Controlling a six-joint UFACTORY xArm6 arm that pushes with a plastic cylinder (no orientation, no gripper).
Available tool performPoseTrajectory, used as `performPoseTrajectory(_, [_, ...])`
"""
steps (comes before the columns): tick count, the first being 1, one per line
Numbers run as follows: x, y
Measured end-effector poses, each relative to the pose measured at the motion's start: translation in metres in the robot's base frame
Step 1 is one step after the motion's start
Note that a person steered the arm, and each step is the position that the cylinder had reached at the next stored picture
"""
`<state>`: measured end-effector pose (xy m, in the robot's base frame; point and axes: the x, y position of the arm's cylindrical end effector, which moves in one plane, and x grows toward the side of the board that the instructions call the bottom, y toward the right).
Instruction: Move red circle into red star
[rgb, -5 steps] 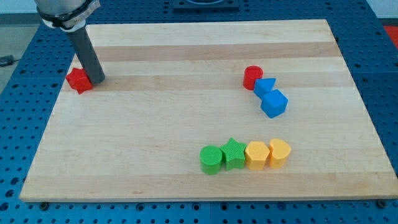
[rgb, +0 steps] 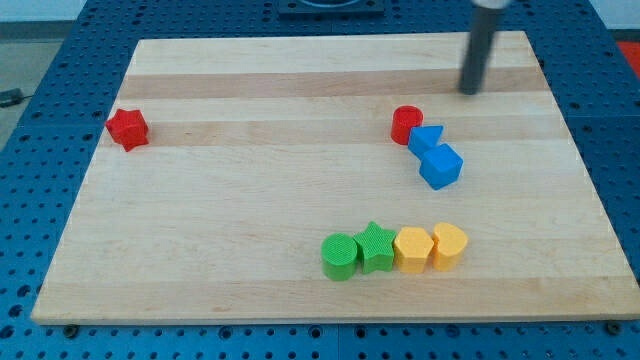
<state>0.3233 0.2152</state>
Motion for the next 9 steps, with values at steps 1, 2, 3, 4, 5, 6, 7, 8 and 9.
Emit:
performPoseTrajectory(1, [0.039,-0.021])
performPoseTrajectory(2, [0.052,-0.052])
performPoseTrajectory(3, [0.069,-0.074])
performPoseTrajectory(4, [0.069,-0.104])
performPoseTrajectory(5, [0.067,-0.118])
performPoseTrajectory(6, [0.061,-0.138])
performPoseTrajectory(7, [0.057,-0.163])
performPoseTrajectory(8, [0.049,-0.18])
performPoseTrajectory(9, [0.049,-0.201])
